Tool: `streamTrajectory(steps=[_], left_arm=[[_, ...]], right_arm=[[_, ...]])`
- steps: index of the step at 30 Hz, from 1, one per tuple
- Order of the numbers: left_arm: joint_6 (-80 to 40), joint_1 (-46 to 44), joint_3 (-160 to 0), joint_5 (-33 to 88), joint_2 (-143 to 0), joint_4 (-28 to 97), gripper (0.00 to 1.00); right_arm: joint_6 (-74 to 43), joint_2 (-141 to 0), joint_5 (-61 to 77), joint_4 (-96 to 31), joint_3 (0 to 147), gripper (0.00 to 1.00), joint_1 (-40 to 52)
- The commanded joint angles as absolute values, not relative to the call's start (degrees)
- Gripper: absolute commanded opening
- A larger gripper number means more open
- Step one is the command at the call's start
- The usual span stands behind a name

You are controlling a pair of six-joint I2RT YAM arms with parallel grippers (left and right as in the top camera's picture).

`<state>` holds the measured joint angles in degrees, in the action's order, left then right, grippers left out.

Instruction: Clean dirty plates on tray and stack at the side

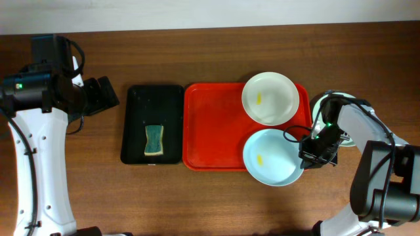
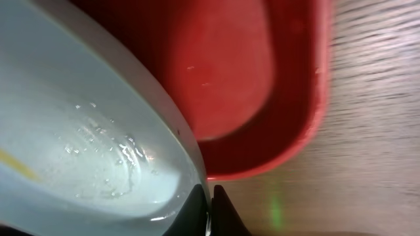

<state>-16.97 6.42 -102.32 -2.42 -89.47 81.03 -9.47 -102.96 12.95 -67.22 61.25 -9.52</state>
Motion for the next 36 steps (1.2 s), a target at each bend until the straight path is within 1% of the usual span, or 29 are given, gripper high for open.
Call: streamTrajectory(steps=[1, 3, 6, 8, 10, 12, 15, 17, 19, 22, 23, 24, 25, 26, 29, 32, 33, 35, 36], left_arm=[[-17.3, 6.7, -103.0, -2.8, -89.2, 81.1, 0.99], [-17.3, 6.7, -103.0, -2.8, -89.2, 81.1, 0.99], [-17.3, 6.7, -103.0, -2.8, -89.2, 81.1, 0.99], [-17.3, 6.7, -103.0, -2.8, -89.2, 81.1, 0.99], [-17.3, 6.7, -103.0, -2.8, -89.2, 81.1, 0.99], [-17.3, 6.7, -103.0, -2.8, -89.2, 81.1, 0.99], [-17.3, 6.7, -103.0, -2.8, -89.2, 81.1, 0.99], [-17.3, 6.7, -103.0, -2.8, -89.2, 81.1, 0.99], [-17.3, 6.7, -103.0, -2.8, -89.2, 81.1, 0.99], [-17.3, 6.7, -103.0, -2.8, -89.2, 81.1, 0.99], [-17.3, 6.7, -103.0, -2.8, -89.2, 81.1, 0.99], [-17.3, 6.7, -103.0, -2.8, -89.2, 81.1, 0.99], [-17.3, 6.7, -103.0, -2.8, -89.2, 81.1, 0.99], [-17.3, 6.7, -103.0, -2.8, -89.2, 81.1, 0.99], [-17.3, 6.7, -103.0, -2.8, -89.2, 81.1, 0.99], [-17.3, 6.7, -103.0, -2.8, -89.2, 81.1, 0.99], [-17.3, 6.7, -103.0, -2.8, -89.2, 81.1, 0.99], [-17.3, 6.7, -103.0, -2.8, -89.2, 81.1, 0.99], [-17.3, 6.7, -103.0, -2.8, -89.2, 81.1, 0.99]], right_arm=[[-9.9, -102.6, 23.9, -67.1, 60.8, 0.04, -8.1], [-9.9, -102.6, 30.1, -66.3, 60.8, 0.04, -5.7], [-10.6, -102.6, 34.2, -63.1, 60.8, 0.04, -1.9], [-15.4, -102.7, 34.1, -59.7, 60.8, 0.04, 1.2], [-25.1, -102.7, 33.8, -50.7, 60.5, 0.04, 7.1], [-29.1, -102.7, 33.6, -46.1, 60.5, 0.04, 9.3], [-35.7, -102.7, 29.7, -40.4, 60.5, 0.04, 12.3], [-38.5, -102.7, 24.3, -38.7, 60.5, 0.04, 14.3], [-39.6, -102.7, 21.1, -38.3, 60.5, 0.04, 15.8], [-39.7, -102.7, 20.3, -36.9, 60.5, 0.04, 17.3], [-39.7, -102.7, 20.3, -36.3, 60.5, 0.06, 17.4], [-39.7, -102.7, 20.3, -36.1, 60.5, 0.14, 17.4], [-39.3, -102.7, 20.3, -35.9, 60.5, 0.18, 17.4], [-39.1, -102.7, 20.2, -35.7, 60.5, 0.18, 17.4], [-37.5, -102.6, 20.3, -35.4, 60.8, 0.28, 16.8], [-37.1, -102.2, 20.3, -37.5, 62.2, 0.34, 16.0], [-35.7, -101.8, 20.3, -38.7, 63.2, 0.36, 15.7], [-30.8, -100.9, 20.2, -40.9, 65.8, 0.45, 15.2], [-27.7, -100.5, 19.7, -42.3, 67.6, 0.48, 14.7]])
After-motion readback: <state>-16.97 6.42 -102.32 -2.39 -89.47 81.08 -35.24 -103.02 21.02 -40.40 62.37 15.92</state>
